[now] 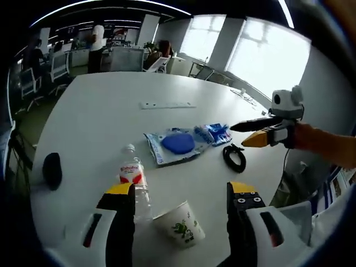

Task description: Arrange the tabletop items into an orderly group along one side of the table until the central work area is clear of visible clutter.

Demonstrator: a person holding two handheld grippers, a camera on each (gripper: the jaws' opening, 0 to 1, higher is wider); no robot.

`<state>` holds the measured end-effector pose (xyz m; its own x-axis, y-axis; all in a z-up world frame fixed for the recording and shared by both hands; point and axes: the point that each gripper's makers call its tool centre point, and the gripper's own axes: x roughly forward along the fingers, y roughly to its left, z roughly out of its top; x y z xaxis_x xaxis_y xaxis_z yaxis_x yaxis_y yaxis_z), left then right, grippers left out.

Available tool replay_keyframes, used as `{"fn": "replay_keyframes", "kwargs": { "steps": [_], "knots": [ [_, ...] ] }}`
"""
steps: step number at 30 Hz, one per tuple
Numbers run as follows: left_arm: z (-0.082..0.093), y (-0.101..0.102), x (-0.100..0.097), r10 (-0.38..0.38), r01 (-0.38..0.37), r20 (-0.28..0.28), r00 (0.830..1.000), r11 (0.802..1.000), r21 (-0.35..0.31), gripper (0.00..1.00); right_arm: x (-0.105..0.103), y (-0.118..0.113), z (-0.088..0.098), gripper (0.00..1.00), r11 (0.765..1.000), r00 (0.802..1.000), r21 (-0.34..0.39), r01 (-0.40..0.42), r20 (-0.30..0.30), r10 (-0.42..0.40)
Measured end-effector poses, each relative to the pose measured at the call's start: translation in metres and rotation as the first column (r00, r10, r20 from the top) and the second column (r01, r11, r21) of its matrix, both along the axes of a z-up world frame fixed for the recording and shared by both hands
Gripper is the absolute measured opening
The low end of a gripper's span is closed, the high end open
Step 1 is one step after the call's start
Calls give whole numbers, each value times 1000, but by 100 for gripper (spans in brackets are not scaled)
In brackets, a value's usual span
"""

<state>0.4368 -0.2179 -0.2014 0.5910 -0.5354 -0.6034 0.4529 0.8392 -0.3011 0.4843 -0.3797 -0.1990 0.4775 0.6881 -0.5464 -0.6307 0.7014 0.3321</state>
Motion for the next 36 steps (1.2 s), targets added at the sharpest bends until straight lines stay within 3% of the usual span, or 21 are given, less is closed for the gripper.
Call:
{"fn": "replay_keyframes", "kwargs": {
  "steps": [18, 36],
  "knots": [
    [-2, 39, -17, 72, -72, -4, 997, 997, -24, 67, 6, 56, 2, 67, 996, 997, 52, -72, -20, 73],
    [-16, 67, -23, 128, -129, -27, 991, 990, -52, 66, 22, 107, -25, 66, 989, 987, 92, -120, -93, 128]
  ]
}}
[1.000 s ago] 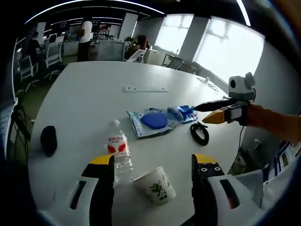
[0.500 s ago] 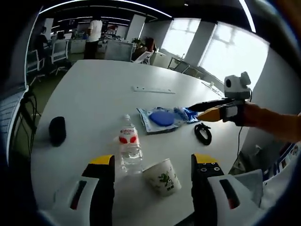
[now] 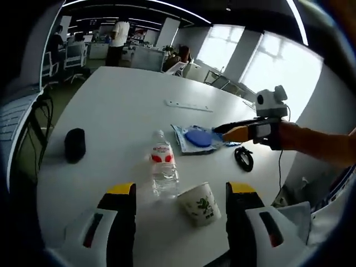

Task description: Arrange the tabletop items into an orderly group along one side of the table until the central work area is clear of visible clutter.

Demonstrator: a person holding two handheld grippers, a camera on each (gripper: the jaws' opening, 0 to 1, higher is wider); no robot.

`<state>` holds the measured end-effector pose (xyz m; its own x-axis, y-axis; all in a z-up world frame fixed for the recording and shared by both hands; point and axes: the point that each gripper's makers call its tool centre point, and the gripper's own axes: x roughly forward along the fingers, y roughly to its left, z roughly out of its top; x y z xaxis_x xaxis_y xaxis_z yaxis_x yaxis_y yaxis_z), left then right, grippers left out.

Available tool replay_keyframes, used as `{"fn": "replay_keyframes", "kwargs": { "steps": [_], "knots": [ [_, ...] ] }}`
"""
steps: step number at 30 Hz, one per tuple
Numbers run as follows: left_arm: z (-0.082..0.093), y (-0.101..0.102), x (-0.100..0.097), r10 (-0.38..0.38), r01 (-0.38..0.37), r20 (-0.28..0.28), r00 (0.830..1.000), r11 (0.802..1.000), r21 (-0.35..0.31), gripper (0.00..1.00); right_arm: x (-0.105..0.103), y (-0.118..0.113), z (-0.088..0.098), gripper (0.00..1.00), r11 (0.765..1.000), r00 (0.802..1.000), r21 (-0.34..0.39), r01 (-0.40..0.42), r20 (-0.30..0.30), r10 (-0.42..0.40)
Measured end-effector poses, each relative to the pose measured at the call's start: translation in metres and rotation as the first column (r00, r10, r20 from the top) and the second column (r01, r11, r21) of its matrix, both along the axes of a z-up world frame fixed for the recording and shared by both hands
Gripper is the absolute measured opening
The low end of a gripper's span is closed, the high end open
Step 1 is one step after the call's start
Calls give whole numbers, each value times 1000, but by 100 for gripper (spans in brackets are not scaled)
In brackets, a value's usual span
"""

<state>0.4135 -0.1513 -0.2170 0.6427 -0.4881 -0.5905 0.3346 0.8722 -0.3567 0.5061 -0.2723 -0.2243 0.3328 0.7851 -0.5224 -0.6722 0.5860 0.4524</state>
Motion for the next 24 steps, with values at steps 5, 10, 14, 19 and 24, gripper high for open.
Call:
{"fn": "replay_keyframes", "kwargs": {
  "steps": [5, 10, 14, 19, 24],
  "knots": [
    [-6, 4, -2, 9, -9, -13, 1000, 1000, -8, 66, 5, 14, -5, 65, 999, 999, 32, -1, -35, 3],
    [-8, 5, -4, 14, -14, -15, 1000, 1000, -23, 65, 11, 27, -11, 65, 999, 998, 45, -10, -57, 13],
    [-12, 6, -5, 14, -15, -22, 1000, 999, -31, 65, 15, 40, -18, 64, 998, 997, 53, -15, -80, 20],
    [-12, 10, -3, 17, -18, -16, 1000, 999, -37, 64, 21, 53, -27, 63, 997, 992, 78, 2, -123, 8],
    [-11, 13, 0, 22, -22, -9, 1000, 999, -48, 64, 28, 65, -34, 62, 997, 990, 76, 3, -139, 8]
  ]
}}
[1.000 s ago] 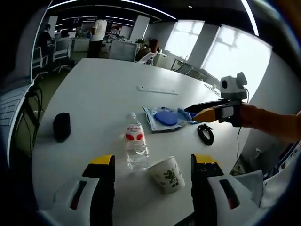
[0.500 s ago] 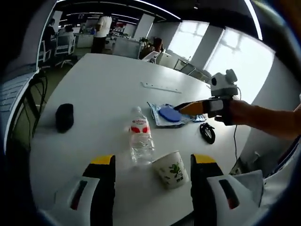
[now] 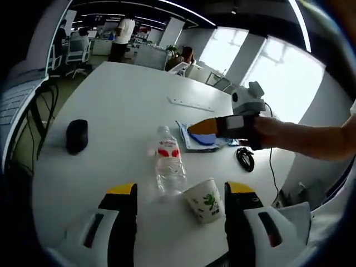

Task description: Arrange the tabletop items into an orderly group along one side of the table until the central work area is clear of visible clutter.

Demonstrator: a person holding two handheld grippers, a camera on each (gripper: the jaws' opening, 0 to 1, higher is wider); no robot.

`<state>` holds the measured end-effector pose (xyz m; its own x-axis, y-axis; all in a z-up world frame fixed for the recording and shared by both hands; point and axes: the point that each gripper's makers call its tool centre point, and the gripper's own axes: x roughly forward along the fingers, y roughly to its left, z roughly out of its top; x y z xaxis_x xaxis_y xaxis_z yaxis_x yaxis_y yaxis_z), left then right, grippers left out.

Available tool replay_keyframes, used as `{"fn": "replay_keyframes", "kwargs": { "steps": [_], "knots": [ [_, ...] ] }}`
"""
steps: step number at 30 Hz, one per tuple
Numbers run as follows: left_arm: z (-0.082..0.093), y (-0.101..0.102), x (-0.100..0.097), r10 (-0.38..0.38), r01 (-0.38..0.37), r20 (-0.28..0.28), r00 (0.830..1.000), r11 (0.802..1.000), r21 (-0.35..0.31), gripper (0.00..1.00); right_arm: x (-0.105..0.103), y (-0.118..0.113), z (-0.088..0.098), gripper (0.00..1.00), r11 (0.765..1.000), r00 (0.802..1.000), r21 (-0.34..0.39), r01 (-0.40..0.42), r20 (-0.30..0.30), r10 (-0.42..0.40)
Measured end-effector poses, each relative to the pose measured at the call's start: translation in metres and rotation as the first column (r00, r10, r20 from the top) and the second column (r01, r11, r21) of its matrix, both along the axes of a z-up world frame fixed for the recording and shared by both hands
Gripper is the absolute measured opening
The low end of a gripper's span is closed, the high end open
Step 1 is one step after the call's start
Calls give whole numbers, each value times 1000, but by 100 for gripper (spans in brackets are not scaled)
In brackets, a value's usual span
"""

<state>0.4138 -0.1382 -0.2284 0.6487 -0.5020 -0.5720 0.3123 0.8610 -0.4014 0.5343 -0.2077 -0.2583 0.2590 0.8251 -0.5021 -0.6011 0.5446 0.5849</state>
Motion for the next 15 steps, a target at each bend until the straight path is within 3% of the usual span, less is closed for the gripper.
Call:
{"fn": "replay_keyframes", "kwargs": {
  "steps": [15],
  "knots": [
    [-2, 3, 8, -7, 7, 10, 1000, 1000, -21, 63, 23, 14, -24, 61, 999, 997, -16, 43, -69, -44]
  ]
}}
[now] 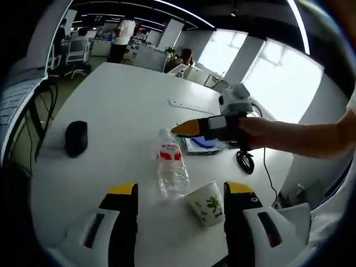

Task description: Arrange the tabletop items into an orderly group along one side of the table until the central work area is clear of visible clutter.

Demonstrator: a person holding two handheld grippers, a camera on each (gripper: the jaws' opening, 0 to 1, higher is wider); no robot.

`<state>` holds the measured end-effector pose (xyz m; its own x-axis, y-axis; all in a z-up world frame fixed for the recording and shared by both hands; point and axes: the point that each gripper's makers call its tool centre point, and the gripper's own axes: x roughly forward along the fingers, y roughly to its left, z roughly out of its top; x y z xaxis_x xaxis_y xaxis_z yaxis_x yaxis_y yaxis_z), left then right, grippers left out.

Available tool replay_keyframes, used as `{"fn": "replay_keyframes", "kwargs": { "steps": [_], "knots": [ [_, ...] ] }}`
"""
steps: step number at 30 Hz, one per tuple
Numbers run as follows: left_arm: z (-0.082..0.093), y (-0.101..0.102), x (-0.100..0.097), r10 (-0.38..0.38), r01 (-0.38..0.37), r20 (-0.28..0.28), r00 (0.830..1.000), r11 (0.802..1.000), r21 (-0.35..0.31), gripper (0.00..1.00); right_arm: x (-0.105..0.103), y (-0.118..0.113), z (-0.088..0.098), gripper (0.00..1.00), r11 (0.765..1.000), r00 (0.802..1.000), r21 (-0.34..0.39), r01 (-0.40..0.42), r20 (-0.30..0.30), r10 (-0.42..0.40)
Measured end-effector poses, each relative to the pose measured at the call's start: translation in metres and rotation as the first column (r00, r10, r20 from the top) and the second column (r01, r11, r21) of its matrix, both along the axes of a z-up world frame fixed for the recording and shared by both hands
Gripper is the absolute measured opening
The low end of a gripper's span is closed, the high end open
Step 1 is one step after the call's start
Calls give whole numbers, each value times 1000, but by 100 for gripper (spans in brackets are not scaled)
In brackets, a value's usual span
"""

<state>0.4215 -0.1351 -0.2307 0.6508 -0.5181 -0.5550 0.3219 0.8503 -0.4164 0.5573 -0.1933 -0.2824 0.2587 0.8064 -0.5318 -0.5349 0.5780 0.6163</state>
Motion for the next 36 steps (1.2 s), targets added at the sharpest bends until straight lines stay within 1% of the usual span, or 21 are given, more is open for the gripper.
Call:
{"fn": "replay_keyframes", "kwargs": {
  "steps": [4, 7, 12, 19, 24, 28, 32, 33, 34, 36],
  "knots": [
    [-2, 0, 2, 0, 0, 3, 1000, 1000, -6, 62, 4, 3, -3, 60, 1000, 1000, 6, 18, -14, -18],
    [-3, 0, 2, -1, 1, 5, 1000, 1000, -10, 62, 7, 4, -8, 59, 1000, 1000, -8, 24, -16, -24],
    [-4, 0, 5, -1, 1, 8, 1000, 1000, -19, 62, 12, 5, -17, 57, 999, 998, -16, 43, -39, -44],
    [-7, 1, 6, 2, -2, 12, 1000, 1000, -28, 61, 13, 10, -24, 55, 998, 996, -27, 61, -65, -63],
    [-8, 4, 8, 8, -7, 17, 1000, 999, -38, 61, 20, 10, -28, 52, 996, 993, -31, 88, -83, -90],
    [-9, 4, 9, 8, -7, 21, 1000, 999, -41, 61, 24, 12, -31, 48, 993, 987, -18, 113, -111, -115],
    [-10, 4, 10, 8, -7, 23, 1000, 999, -47, 60, 25, 13, -35, 47, 993, 985, -21, 119, -121, -121],
    [-10, 4, 11, 8, -7, 24, 1000, 999, -50, 60, 26, 13, -35, 46, 992, 984, -17, 127, -120, -128],
    [-10, 4, 11, 9, -7, 25, 1000, 999, -52, 60, 27, 13, -35, 45, 990, 981, -9, 139, -134, -138],
    [-11, 4, 11, 9, -7, 25, 1000, 998, -55, 60, 29, 13, -35, 44, 988, 979, 5, 152, -141, -150]
  ]
}}
